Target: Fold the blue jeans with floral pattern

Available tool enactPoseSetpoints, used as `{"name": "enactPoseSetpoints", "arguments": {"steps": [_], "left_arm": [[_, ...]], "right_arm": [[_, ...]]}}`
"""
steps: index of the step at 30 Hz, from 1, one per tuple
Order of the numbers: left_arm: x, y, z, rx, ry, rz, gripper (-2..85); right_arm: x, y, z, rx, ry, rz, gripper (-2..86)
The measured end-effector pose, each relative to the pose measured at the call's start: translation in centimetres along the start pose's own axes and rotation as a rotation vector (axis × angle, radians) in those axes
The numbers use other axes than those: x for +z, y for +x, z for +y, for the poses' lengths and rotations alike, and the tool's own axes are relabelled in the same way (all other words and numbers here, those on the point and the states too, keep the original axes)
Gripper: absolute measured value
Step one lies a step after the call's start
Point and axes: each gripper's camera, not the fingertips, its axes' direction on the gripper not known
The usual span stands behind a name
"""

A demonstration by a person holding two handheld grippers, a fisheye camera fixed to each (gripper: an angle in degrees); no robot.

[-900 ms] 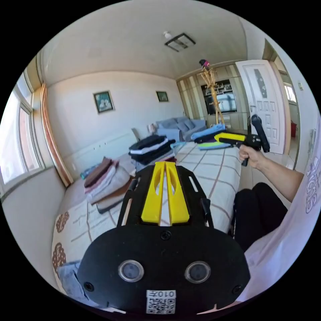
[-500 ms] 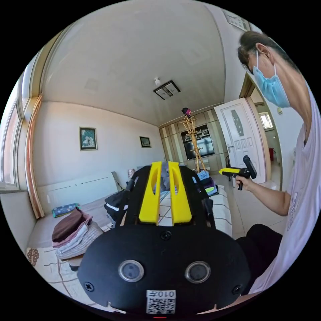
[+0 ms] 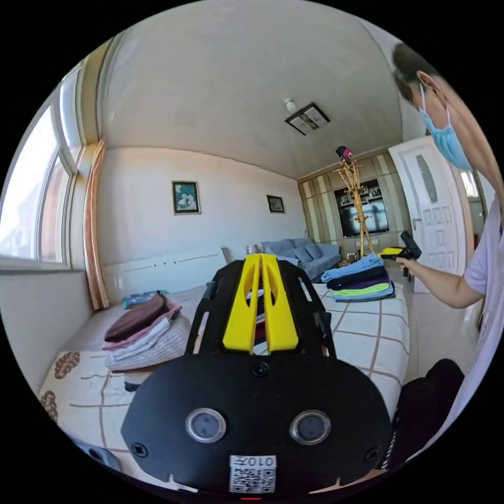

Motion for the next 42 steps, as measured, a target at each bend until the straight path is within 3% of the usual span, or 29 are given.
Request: {"name": "enactPoseSetpoints", "arguments": {"steps": [5, 10, 16, 23, 32, 36, 38, 40, 42], "left_arm": [[1.7, -1.5, 2.9, -0.090, -0.062, -0.013, -0.2], [2.6, -1.4, 4.1, -0.046, -0.139, -0.023, -0.1], [3.8, -1.1, 6.0, -0.055, -0.251, 0.027, 1.0], [4.4, 2.5, 6.3, 0.061, -0.324, 0.021, 8.9], [3.6, 7.6, 3.9, 0.143, -0.302, 0.182, 16.9], [2.6, 9.5, 3.0, 0.143, -0.300, 0.307, 19.5], [2.5, 10.3, 4.0, 0.147, -0.321, 0.357, 20.0], [2.8, 11.0, 6.6, 0.164, -0.424, 0.349, 20.3], [2.5, 10.9, 9.3, 0.162, -0.483, 0.344, 20.4]], "right_arm": [[5.9, 2.0, -2.1, 0.007, -0.187, 0.011, 10.8], [6.5, 1.2, -3.7, -0.090, -0.175, 0.064, 4.6], [3.9, 5.3, -9.2, 0.162, -0.192, -0.225, 1.6], [-11.2, -3.9, -19.5, -0.193, 0.058, -0.398, 0.9], [-29.1, -13.2, -19.5, -0.598, 0.296, -0.820, 1.1], [-29.4, -16.4, -18.2, -0.771, 0.229, -1.042, 1.3], [-26.5, -20.9, -15.8, -0.845, 0.075, -1.150, 1.4], [-23.7, -25.3, -12.5, -0.894, -0.074, -1.117, 1.3], [-22.0, -27.4, -9.0, -0.831, -0.101, -1.219, 1.2]]}}
